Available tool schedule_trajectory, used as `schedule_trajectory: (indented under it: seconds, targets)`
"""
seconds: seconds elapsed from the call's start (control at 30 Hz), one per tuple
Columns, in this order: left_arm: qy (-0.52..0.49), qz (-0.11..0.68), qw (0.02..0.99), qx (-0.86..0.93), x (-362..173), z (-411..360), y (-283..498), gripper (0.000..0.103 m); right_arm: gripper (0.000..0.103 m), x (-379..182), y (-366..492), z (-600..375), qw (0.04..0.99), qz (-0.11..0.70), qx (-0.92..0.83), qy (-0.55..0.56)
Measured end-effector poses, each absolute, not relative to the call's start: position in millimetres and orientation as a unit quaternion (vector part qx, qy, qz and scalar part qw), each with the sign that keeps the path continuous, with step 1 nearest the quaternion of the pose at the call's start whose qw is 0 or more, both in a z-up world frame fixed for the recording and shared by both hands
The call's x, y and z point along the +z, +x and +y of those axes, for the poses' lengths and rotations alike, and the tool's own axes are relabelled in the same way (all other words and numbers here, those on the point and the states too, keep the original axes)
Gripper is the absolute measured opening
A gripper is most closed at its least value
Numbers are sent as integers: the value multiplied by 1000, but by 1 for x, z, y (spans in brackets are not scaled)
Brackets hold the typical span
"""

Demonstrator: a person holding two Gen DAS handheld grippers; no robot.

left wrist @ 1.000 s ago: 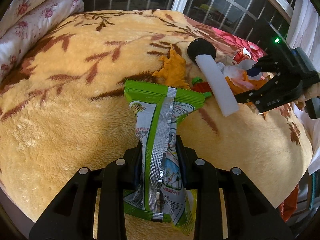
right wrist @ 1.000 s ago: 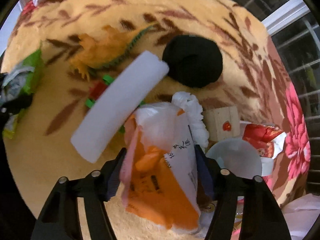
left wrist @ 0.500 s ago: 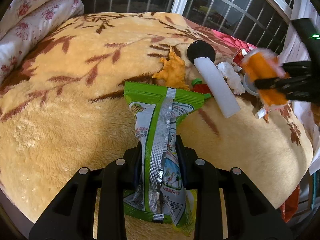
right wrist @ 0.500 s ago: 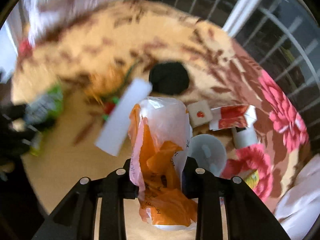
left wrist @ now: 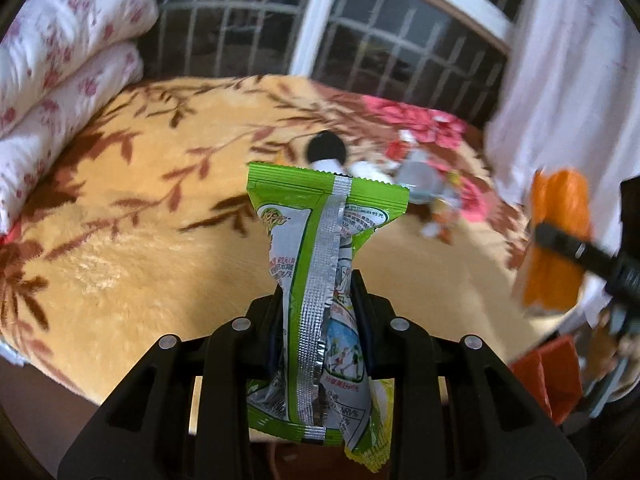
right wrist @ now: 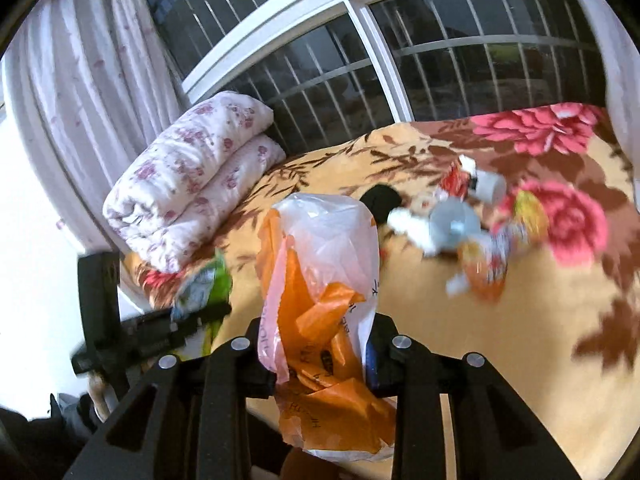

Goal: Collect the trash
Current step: 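Lower both tools over the orange bucket and release the wrapper and bag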

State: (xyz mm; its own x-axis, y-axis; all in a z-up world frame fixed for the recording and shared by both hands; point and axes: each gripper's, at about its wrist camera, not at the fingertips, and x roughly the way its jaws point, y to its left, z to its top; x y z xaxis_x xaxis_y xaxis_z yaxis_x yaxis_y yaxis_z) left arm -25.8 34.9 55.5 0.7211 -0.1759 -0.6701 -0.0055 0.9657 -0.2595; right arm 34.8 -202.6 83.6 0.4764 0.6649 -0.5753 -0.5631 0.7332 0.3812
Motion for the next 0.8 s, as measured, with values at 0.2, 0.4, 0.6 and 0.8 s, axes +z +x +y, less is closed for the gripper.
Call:
schedule_trajectory:
  seconds: [0.2,0.4,0.6,0.8]
  targets:
    - [-65,377,918,-108,47,-4,-77,28,31,68,-50,-220,857,359,362,71]
    - [0,417,897,-145,2,-30,-111,28,33,13,-100,-221,843,417,340,9]
    - [17,507,849,-145,-80,-38,-107,28,33,-76,-99,-211,800,518,301,-1]
    - [26,583,800,-139,-158,-45,-89,28,33,-146,-82,-194,760,587,279,-19]
